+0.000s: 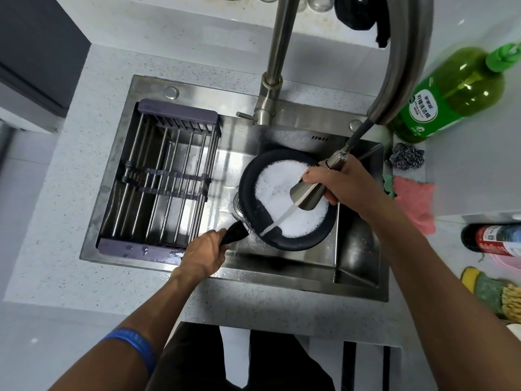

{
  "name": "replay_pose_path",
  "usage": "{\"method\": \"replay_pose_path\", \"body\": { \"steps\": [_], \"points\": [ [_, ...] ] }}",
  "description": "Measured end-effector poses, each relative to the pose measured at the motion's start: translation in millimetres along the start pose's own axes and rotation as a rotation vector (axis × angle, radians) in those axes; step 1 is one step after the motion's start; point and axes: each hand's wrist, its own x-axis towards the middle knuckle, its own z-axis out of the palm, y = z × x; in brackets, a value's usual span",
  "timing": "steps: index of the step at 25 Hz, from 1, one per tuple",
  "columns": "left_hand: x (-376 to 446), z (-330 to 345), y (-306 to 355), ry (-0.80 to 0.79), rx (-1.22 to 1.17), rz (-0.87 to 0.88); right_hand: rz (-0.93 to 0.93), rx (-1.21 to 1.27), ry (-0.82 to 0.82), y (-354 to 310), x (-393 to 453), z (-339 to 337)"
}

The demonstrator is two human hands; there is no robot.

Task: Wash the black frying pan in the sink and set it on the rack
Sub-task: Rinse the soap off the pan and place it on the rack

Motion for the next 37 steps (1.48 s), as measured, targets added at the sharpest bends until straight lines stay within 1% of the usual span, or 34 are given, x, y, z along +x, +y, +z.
{"method": "replay_pose_path", "body": {
  "steps": [5, 12, 18, 23, 28, 35, 37],
  "points": [
    [0.6, 0.5, -0.4, 0.005, 0.013, 0.024, 0.063, -0.1, -0.005, 4.3, -4.5, -15.6],
    [0.1, -0.6, 3.0, 0.008, 0.021, 0.022, 0.154, -0.378, 0.066, 1.0, -10.4, -35.1],
    [-0.7, -1.4, 2.7, 0.01, 0.016, 0.024, 0.158, -0.579, 0.164, -5.5, -10.7, -38.2],
    [-0.2, -1.3, 2.2, 0.006, 0.017, 0.019, 0.149, -0.665, 0.251, -8.4, -5.9, -39.5],
    [-1.5, -3.0, 2.9, 0.003, 0.025, 0.028, 0.137, -0.63, 0.304, -9.3, 5.6, -37.1],
    [-2.6, -6.6, 6.7, -0.009, 0.018, 0.014, 0.043, -0.409, 0.337, -15.5, 23.6, -26.5],
    [-3.3, -7.3, 6.8, -0.004, 0.008, 0.011, 0.042, -0.27, 0.306, -15.5, 30.7, -20.0]
  ]
}}
